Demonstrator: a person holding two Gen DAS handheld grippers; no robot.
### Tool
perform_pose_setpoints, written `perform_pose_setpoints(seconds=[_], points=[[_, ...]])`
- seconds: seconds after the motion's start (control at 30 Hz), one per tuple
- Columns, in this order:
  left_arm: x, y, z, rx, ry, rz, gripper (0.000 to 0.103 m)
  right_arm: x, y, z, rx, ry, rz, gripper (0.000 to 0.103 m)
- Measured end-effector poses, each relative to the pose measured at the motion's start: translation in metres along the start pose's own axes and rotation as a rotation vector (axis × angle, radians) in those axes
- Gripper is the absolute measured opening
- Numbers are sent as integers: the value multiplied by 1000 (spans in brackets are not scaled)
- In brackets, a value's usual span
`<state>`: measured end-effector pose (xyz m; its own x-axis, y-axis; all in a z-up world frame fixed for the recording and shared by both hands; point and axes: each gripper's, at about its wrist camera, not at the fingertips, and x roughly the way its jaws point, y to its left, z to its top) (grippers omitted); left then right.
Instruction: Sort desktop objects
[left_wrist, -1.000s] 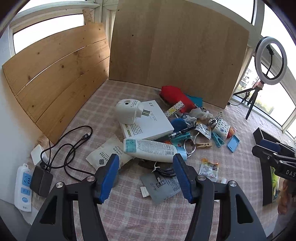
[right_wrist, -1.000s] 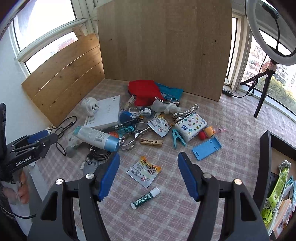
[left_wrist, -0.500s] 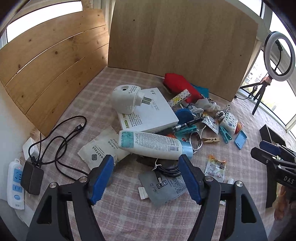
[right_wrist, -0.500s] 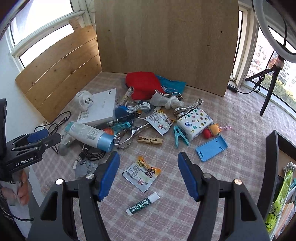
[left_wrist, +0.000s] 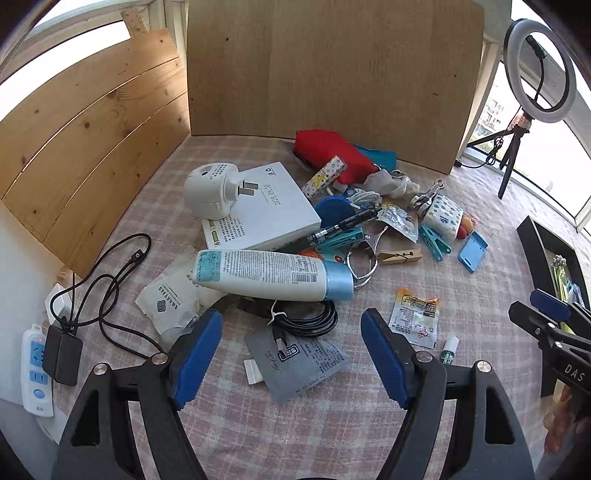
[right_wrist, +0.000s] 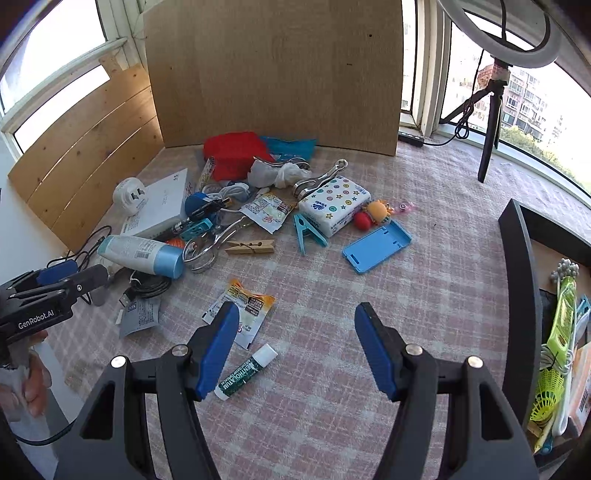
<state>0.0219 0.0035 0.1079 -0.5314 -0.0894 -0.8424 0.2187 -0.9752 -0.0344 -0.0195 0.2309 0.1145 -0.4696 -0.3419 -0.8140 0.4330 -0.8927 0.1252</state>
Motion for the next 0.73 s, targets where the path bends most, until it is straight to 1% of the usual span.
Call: perform_pose_setpoints(seconds=[0.23,0.4,0.6,0.73], points=[[-15,-18,-2,38,-12,-39,77,-9,-28,-18,81,3,-39,64],[-22,-28,-3,70,-25,-48,77,-12,-43,-26,135,12,-54,64],[-27,-29,-4,49,-40,-62,80,-15,-44,-28,136,3,-65,64],[-28,-29,-7,54,-60,-65,82,-13,-41,-29,129,7,-63,64]])
